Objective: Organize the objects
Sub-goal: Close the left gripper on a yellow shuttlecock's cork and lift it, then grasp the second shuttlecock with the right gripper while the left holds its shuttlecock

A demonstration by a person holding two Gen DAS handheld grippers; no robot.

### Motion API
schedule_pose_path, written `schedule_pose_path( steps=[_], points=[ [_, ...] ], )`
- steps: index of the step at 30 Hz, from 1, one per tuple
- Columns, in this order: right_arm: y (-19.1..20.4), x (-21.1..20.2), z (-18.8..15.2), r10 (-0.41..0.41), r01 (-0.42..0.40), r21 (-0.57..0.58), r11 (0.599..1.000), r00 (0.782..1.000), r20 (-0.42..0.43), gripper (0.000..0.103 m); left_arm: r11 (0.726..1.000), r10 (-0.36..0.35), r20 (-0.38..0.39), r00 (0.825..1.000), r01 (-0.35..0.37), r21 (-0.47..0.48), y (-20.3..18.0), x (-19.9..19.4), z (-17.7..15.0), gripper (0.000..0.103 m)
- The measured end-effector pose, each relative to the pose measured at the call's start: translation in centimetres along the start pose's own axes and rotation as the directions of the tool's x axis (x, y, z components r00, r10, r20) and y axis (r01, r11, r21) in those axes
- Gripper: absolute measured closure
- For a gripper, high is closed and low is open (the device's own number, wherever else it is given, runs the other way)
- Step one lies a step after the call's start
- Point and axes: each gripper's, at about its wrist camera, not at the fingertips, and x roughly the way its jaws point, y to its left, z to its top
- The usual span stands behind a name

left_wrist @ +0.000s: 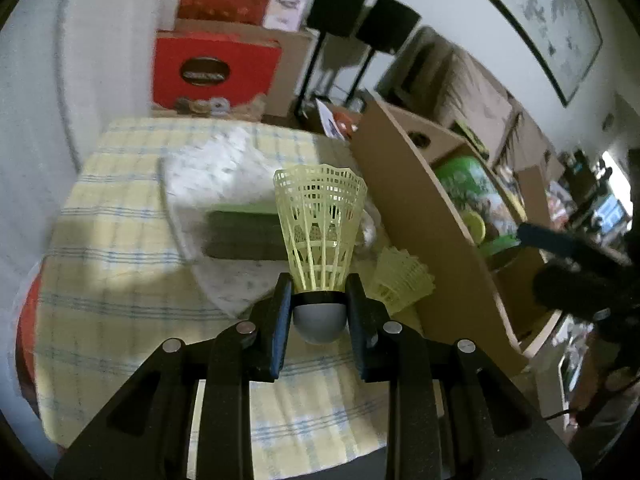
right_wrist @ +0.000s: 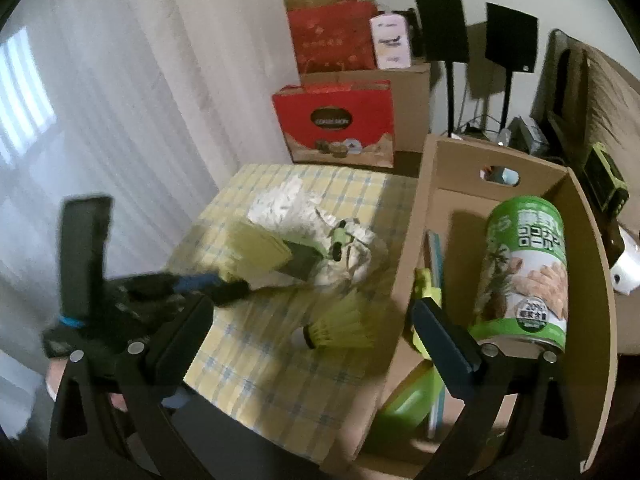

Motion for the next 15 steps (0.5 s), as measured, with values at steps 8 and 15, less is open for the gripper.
schedule_pose_path(
  steps=[8, 15],
  points=[
    [1.8, 3.7, 0.8, -0.018, 0.009, -0.074, 0.997, 0.994, -0.109, 0.023, 0.998, 0.043, 0.042, 0.998, -0.041, -0.051, 2.1, -2.3, 0.4, 0.079],
    [2.2, 6.9, 1.9, -0.060, 0.035, -0.132, 0.991, 0.980, -0.192, 0.029, 0.997, 0.052, 0.051, 0.997, -0.048, -0.067, 3.0, -3.0, 0.2, 0.079]
  ],
)
